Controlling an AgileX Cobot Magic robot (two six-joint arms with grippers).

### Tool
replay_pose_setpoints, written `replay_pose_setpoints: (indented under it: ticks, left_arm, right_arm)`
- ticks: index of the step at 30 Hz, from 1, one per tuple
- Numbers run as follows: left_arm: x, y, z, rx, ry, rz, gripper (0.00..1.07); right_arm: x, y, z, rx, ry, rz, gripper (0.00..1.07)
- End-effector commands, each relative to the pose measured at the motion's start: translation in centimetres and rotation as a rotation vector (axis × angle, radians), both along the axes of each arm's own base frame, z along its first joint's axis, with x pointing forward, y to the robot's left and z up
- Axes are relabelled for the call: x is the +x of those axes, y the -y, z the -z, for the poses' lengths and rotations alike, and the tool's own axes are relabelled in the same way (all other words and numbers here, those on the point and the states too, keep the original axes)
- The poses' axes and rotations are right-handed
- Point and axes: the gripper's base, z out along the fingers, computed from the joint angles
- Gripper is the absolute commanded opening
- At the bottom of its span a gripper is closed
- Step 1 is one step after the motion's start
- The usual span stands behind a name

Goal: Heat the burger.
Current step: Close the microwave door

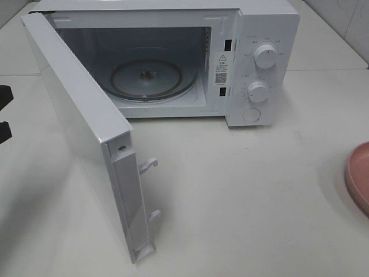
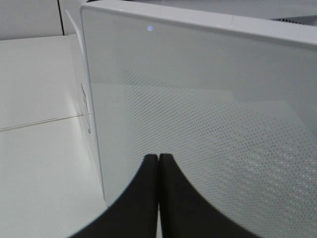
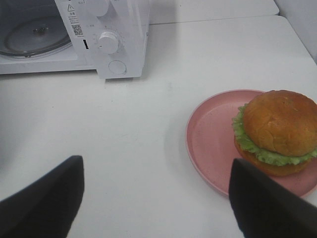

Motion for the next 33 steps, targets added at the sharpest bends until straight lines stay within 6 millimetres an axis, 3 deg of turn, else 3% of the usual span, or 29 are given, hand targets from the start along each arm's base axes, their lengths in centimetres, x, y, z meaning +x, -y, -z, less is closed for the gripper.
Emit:
replay_pose_setpoints:
  ticks: [1,20,33]
  left_arm:
    - [0.5,1.0,0.1,-0.005,-0.001,0.053,0.00]
    - [2.9,5.5,1.7,-0.005,-0.071,0.184,0.00]
    - [5.4,10.1,1.8,0.004,-0.107,0.236,0.00]
  right_arm:
    - [-0.4,0.0,0.0,0.009,0.030,0.009,0.76]
    - [-0.4,0.0,0.0,0.009,0.030,0.009,0.76]
    - [-0.4,0.0,0.0,0.008,0.030,0.009,0.76]
